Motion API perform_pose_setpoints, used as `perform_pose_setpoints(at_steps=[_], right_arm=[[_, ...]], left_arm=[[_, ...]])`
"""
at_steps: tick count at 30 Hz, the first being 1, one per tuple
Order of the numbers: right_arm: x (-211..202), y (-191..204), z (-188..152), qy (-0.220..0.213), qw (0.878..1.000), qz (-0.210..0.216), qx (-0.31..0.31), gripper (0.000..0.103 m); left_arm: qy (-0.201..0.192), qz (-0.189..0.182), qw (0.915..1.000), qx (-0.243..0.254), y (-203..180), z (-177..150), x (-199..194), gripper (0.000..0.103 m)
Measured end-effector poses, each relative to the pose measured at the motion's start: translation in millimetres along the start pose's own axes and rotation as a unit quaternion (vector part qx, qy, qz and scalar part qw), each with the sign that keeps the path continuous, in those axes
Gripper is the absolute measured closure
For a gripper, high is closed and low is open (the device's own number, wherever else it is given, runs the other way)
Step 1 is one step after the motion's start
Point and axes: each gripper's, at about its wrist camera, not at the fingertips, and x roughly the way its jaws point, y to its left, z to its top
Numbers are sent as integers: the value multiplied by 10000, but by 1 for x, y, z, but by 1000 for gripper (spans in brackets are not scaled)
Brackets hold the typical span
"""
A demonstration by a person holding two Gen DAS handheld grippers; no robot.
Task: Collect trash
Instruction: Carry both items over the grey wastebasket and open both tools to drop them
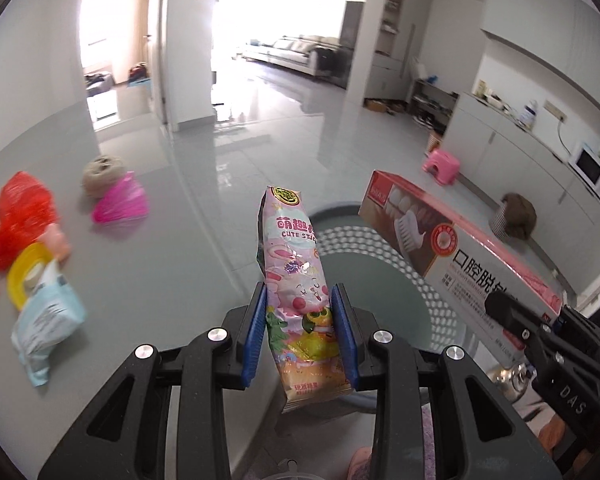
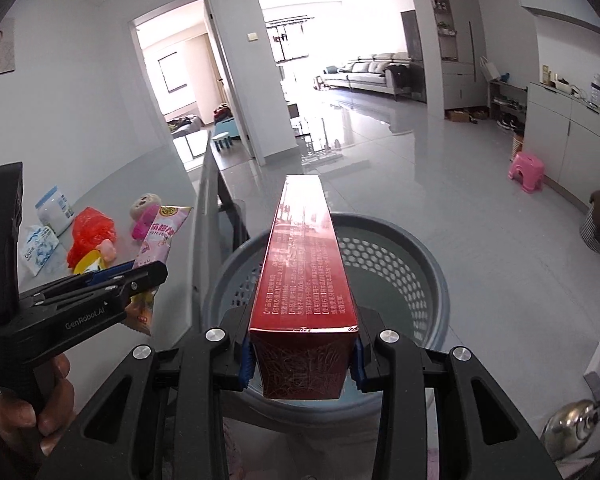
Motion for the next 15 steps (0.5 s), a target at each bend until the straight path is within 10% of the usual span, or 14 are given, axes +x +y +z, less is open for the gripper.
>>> perform_pose_setpoints(at_steps=[15], right_arm=[[37, -25, -26, 762, 9953, -274, 530, 68]], left_arm=[[732, -339, 9954, 513, -34, -2, 72, 71]])
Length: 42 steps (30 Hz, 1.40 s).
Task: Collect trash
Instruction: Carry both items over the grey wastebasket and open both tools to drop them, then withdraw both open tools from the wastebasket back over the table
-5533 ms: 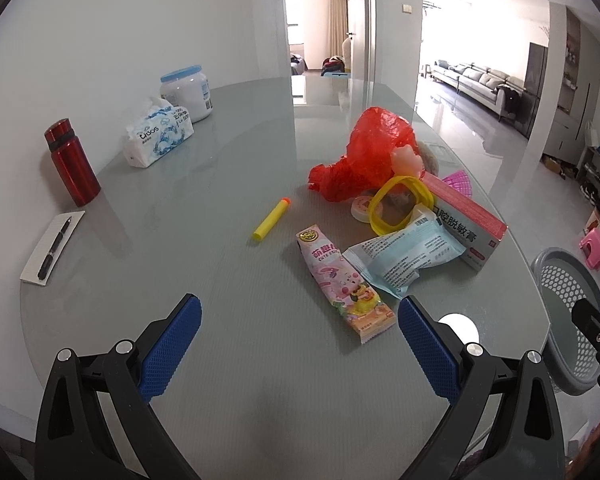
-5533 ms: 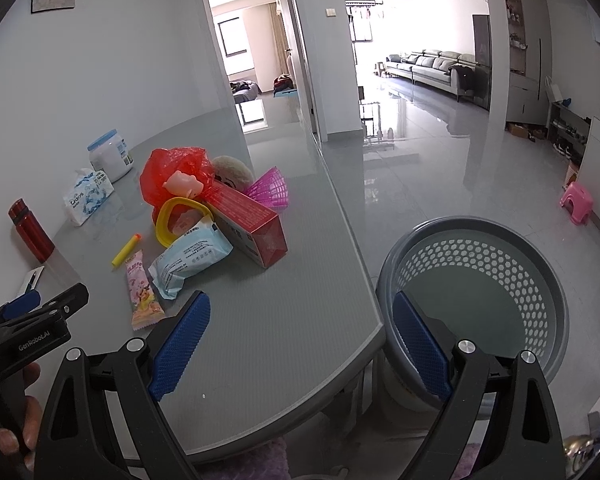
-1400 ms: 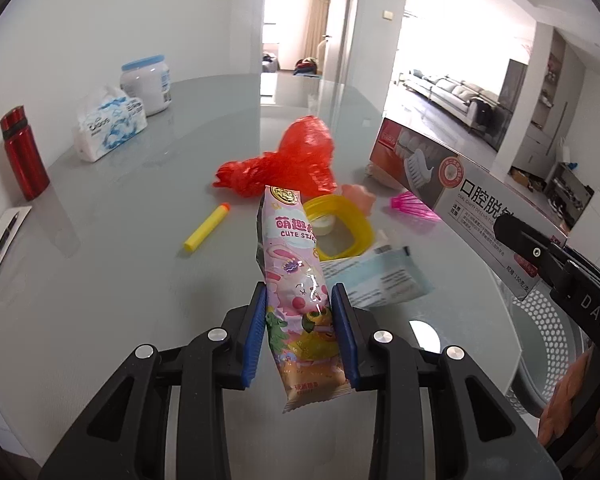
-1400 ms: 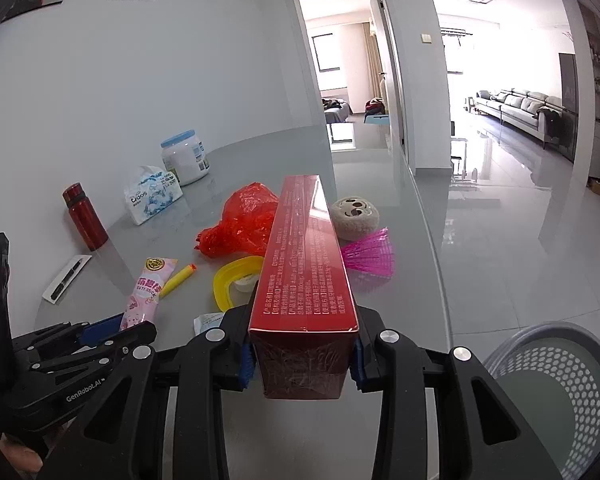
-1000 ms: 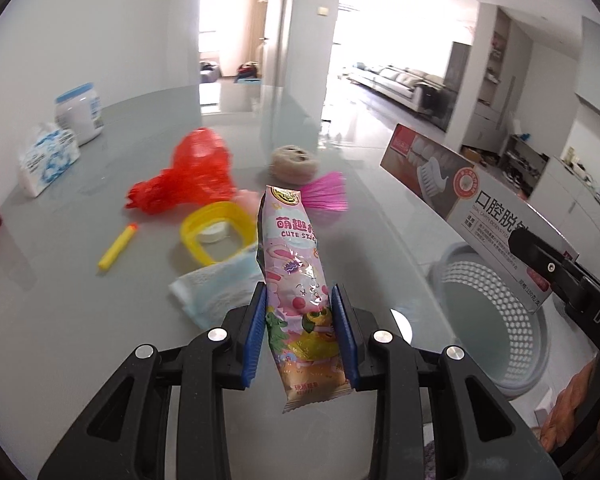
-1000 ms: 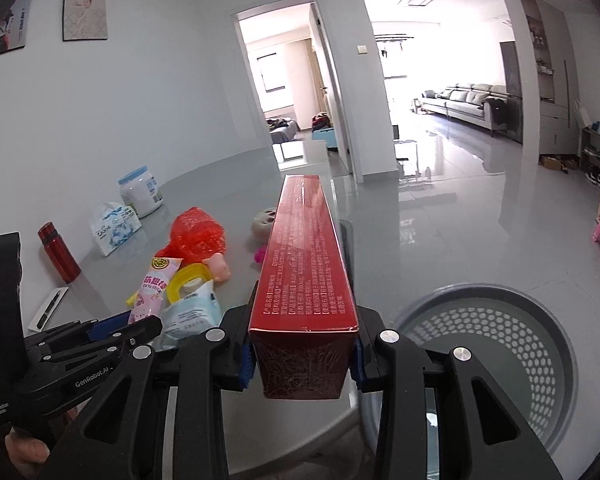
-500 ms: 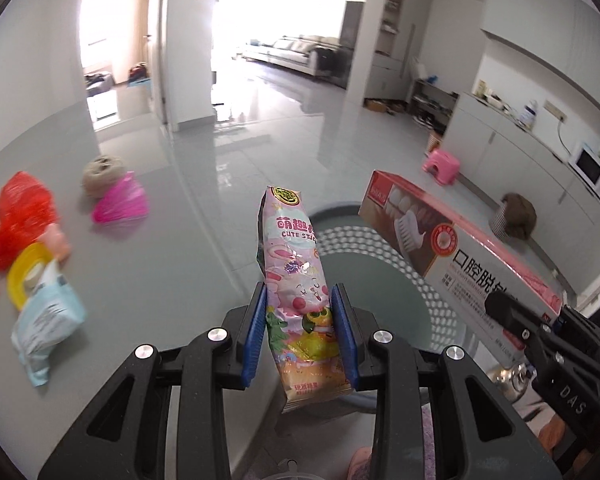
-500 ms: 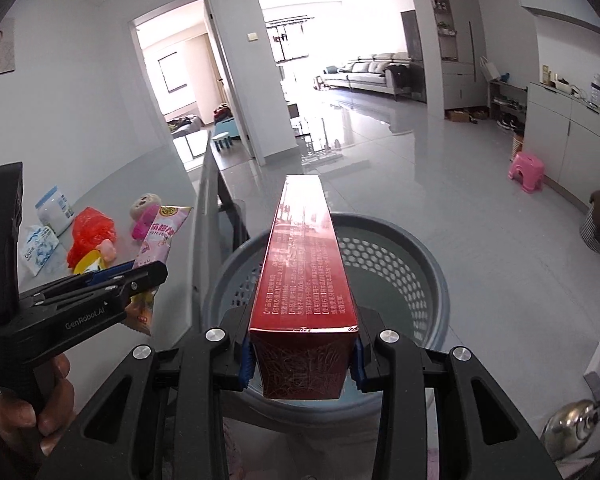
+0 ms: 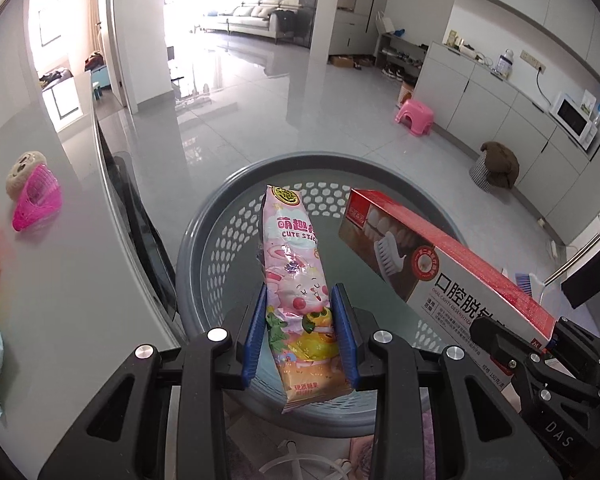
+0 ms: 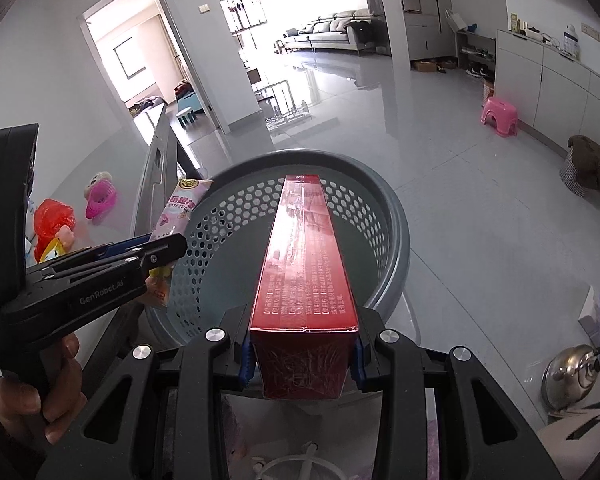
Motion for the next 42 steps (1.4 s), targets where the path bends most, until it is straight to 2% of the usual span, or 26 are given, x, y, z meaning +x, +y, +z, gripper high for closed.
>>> perform_pose_setpoints(at_steps=[8, 18, 20, 22, 23, 24, 30, 42], right_arm=[[16, -5, 8, 214, 9997, 66, 52, 68], [31, -9, 15, 342, 9990, 271, 94, 68], [31, -10, 16, 314, 9988, 331, 149, 66], [26, -12, 17, 231, 9987, 412, 189, 58], [24, -13, 18, 168, 9989, 394, 197, 51], [21, -13, 19, 113, 9990, 379, 197, 50], [18, -14, 18, 93, 9988, 415, 244, 50], [7, -10, 20, 3, 9985, 497, 245, 49]], left_arm=[[231, 94, 9997, -53, -6, 7, 18, 69], [238, 252, 9992, -194, 0, 8, 16, 66], [217, 294, 9991, -223, 2, 8, 15, 64], [216, 297, 9990, -265, 5, 8, 13, 53], [207, 298, 9989, -284, 6, 8, 12, 51], [198, 291, 9989, -301, 6, 8, 11, 50], [180, 281, 9989, -329, 8, 4, 7, 45], [1, 365, 9986, -377, 13, 0, -16, 41]])
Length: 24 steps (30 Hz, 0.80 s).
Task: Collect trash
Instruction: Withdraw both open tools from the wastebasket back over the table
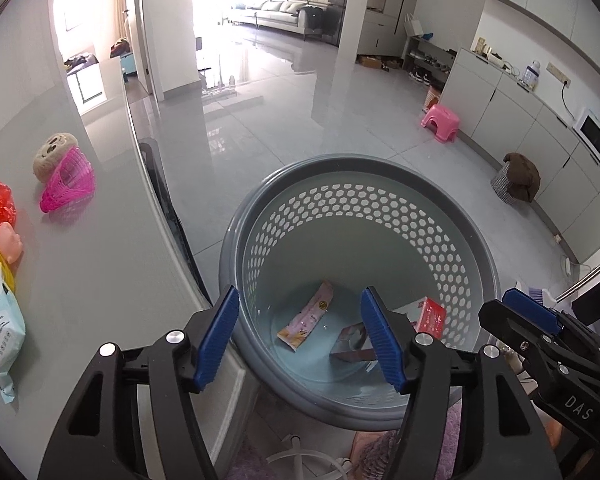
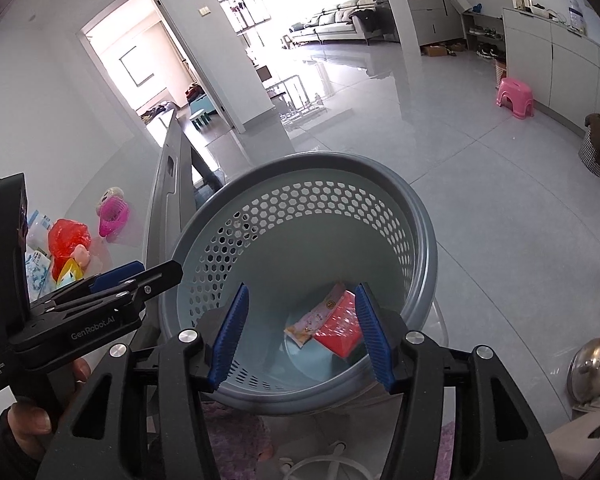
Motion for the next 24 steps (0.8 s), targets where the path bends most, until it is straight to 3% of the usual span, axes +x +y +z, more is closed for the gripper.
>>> perform_pose_setpoints(at_steps=[11, 14, 24], right_arm=[[-10, 23, 6, -209, 9995, 181, -139, 40], [-12, 26, 8, -253, 9993, 229, -177, 36], [-16, 41, 27, -480, 9979, 325, -301, 33]], left_arm=[[-253, 174, 9995, -117, 16, 0, -37, 40], [-368, 242, 9989, -180, 21, 2, -48, 34], [-697, 400, 9964, -264, 34, 9, -73, 28]])
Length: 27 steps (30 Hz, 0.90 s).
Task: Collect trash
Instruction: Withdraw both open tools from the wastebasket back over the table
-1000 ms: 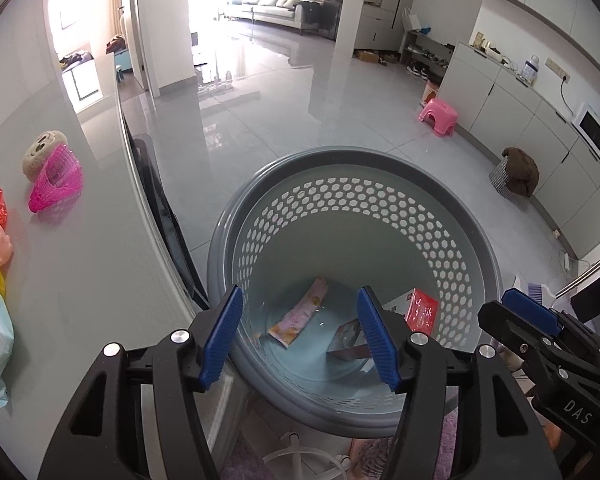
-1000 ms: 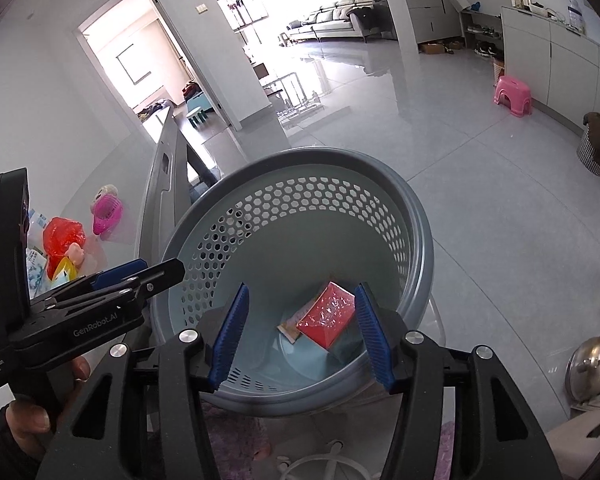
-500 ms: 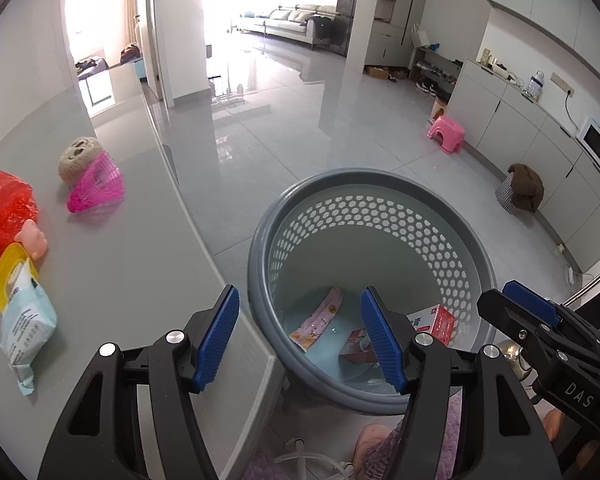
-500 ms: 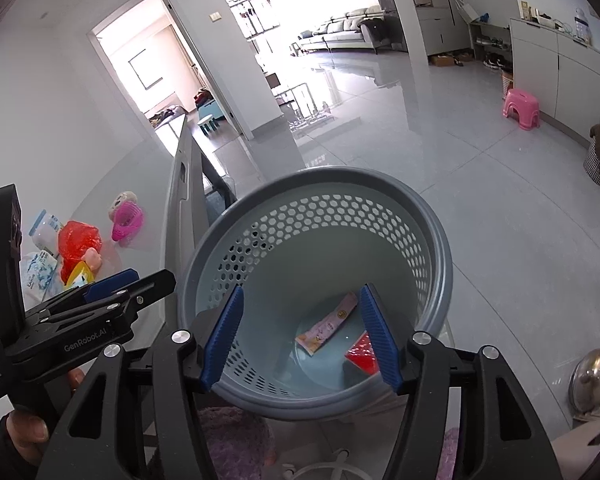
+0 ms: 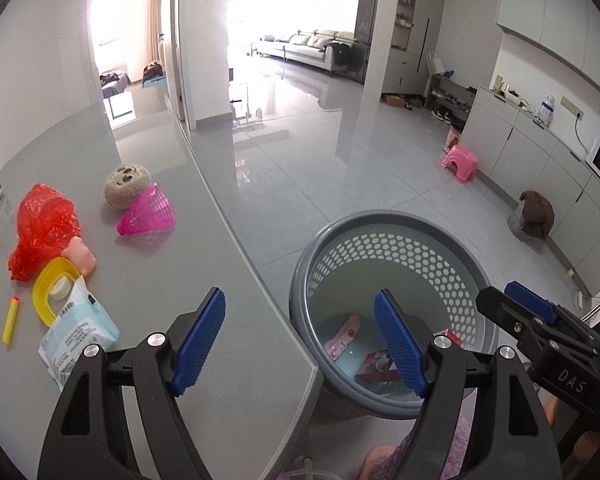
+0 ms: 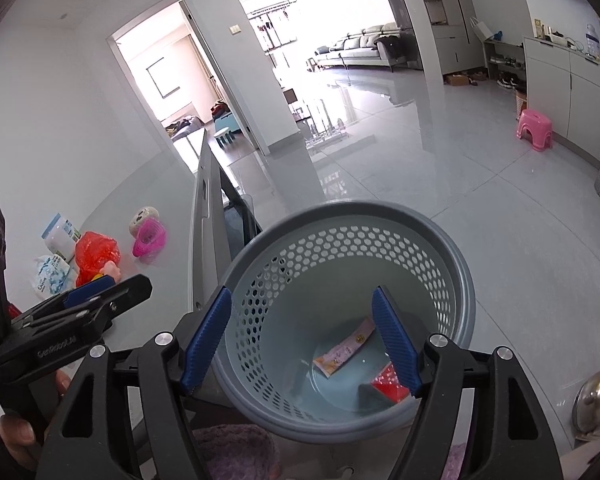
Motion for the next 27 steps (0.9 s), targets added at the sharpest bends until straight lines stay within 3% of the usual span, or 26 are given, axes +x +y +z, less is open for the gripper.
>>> perform_pose_setpoints(at_steps=[6, 14, 27], right_arm=[[2, 21, 12, -123, 9998, 147, -5, 31], [11, 62, 17, -118, 9988, 374, -306, 31], [43, 131, 6, 356, 9893, 1024, -972, 30]], left_arm=[[-229, 109, 9997, -69, 20, 9, -16, 27], [-414, 570, 9964, -475, 70, 1, -43, 24], [-490, 1460, 9774, -1446, 152, -39, -87, 21]])
